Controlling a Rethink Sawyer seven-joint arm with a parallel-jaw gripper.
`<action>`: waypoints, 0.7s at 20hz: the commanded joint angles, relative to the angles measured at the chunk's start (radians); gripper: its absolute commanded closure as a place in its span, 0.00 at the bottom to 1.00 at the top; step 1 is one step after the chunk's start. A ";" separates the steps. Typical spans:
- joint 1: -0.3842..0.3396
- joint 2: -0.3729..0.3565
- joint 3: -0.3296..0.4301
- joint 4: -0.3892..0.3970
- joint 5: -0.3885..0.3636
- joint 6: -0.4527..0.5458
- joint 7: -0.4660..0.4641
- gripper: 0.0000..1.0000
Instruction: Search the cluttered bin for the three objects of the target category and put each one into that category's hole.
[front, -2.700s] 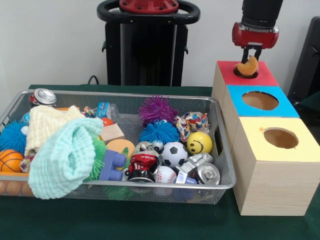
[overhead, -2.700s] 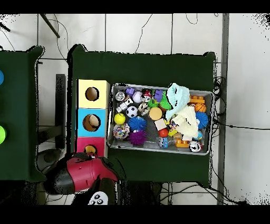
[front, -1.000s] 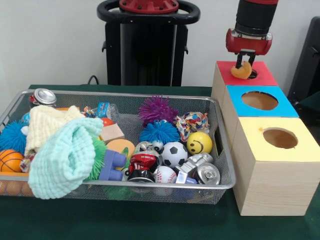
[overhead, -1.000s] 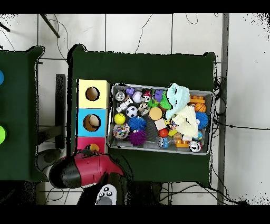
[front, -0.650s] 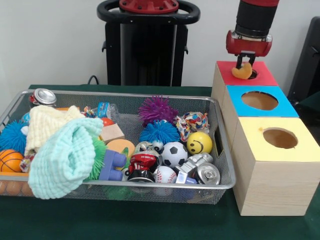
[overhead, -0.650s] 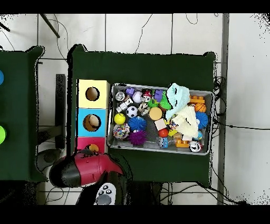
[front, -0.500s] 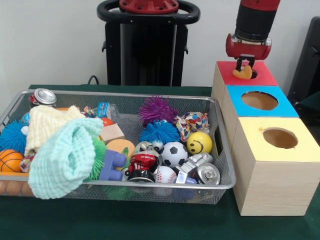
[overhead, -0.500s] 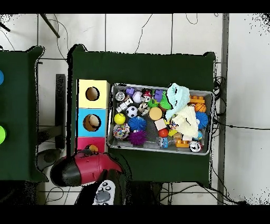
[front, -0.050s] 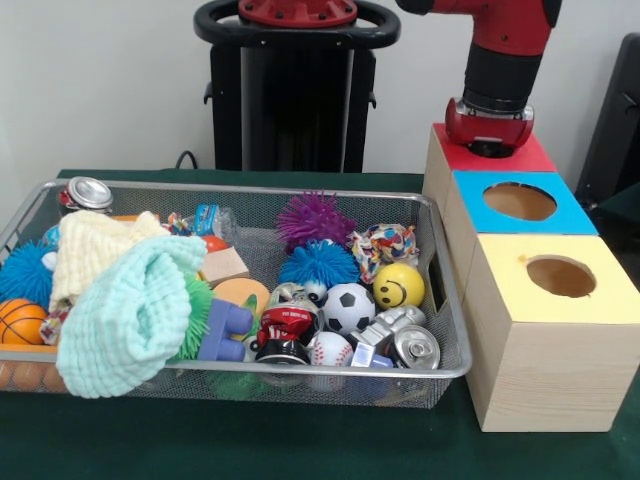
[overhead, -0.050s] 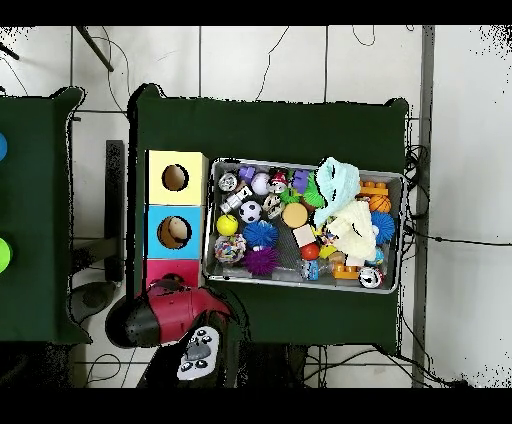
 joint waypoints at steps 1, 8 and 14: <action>-0.009 0.170 0.053 -0.061 0.021 -0.129 0.163 1.00; 0.003 0.163 0.041 -0.056 0.021 -0.127 0.167 1.00; 0.003 0.166 0.038 -0.066 0.034 -0.097 0.156 0.00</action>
